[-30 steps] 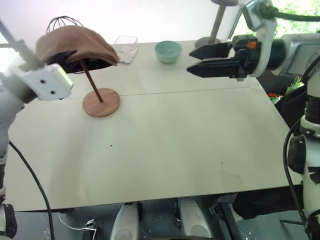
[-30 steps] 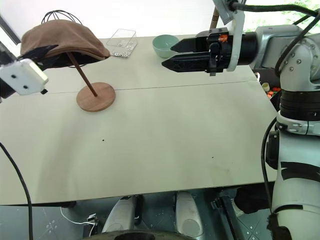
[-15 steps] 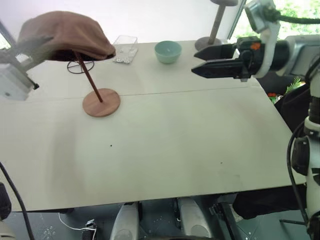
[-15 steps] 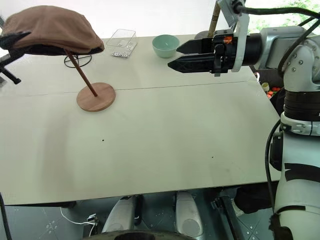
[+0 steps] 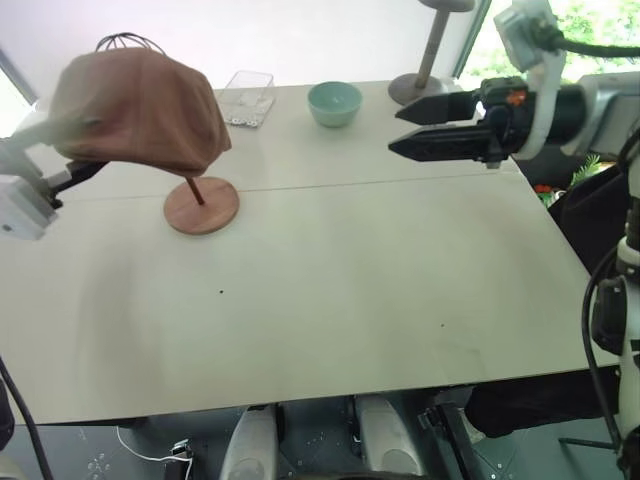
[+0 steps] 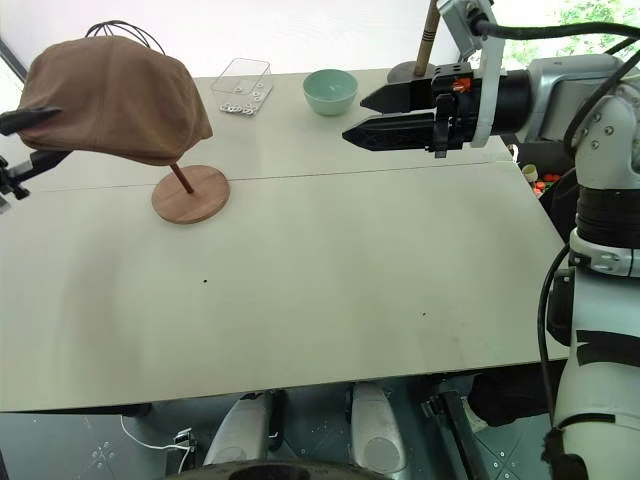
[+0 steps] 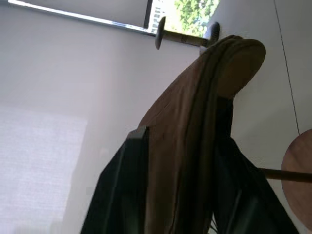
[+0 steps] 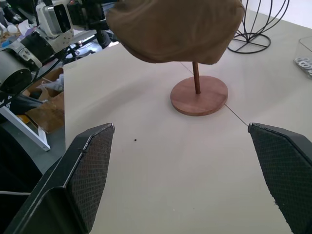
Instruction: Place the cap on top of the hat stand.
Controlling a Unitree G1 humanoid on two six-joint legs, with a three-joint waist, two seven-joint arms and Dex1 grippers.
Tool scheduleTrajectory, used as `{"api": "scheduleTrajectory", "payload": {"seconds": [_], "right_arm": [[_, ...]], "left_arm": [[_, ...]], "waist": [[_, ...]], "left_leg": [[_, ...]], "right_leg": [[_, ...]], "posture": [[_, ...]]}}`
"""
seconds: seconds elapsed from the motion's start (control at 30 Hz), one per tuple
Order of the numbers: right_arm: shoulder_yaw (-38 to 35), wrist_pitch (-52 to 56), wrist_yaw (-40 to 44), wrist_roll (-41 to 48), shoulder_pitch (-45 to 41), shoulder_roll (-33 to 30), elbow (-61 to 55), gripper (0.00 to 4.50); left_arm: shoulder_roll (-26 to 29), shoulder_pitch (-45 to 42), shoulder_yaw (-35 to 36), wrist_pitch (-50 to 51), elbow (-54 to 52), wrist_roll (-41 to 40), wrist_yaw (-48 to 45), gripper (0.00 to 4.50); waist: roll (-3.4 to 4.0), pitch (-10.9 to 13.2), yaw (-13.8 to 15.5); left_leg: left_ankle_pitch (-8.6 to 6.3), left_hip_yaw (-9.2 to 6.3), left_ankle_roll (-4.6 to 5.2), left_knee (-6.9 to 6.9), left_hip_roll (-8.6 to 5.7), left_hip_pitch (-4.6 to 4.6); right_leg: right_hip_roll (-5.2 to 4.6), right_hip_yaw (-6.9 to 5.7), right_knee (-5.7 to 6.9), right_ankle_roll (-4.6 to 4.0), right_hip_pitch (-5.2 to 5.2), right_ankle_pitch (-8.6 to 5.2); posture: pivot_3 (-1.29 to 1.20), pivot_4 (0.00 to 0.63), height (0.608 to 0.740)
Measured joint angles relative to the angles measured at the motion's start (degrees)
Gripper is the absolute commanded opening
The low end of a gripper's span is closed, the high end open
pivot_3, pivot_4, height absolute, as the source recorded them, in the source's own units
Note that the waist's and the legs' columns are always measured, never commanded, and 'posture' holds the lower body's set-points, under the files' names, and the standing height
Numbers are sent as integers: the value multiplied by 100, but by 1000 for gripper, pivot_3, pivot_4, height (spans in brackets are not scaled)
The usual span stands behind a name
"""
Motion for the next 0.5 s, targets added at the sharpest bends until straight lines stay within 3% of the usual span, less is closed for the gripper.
{"api": "scheduleTrajectory", "payload": {"seconds": [0.07,0.1,0.27,0.37,0.5], "right_arm": [[0,-9,-33,-1,-5,25,39,4500],[0,-23,-39,2,-11,58,52,4500],[1,-121,-49,-14,-19,144,163,4500],[38,-228,-14,-30,-25,188,257,4500],[96,-304,114,-50,-58,195,268,4500]], "left_arm": [[22,276,212,75,-43,196,282,4339],[34,559,402,162,-177,327,472,4458],[-158,2180,1437,1047,-1725,966,1193,4458],[-844,3134,2229,2324,-3690,1540,1657,4458],[-1418,3435,2459,3641,-5255,2164,2026,4458]], "waist": [[0,0,5],[0,0,-6],[2,1,1],[3,1,31],[2,0,51]], "left_leg": [[0,0,0,-1,1,0],[0,1,0,-2,1,1],[0,6,-1,-8,2,1],[0,16,-1,-6,5,-1],[0,23,-1,2,5,0]], "right_leg": [[0,-1,0,0,0,0],[-1,1,0,0,0,0],[-9,1,-1,-2,-4,-1],[-17,-2,-5,-7,0,-3],[-18,-3,-4,-16,6,-8]], "posture": [[0,150,740],[0,150,740],[0,150,740],[0,150,740],[0,150,740]]}}
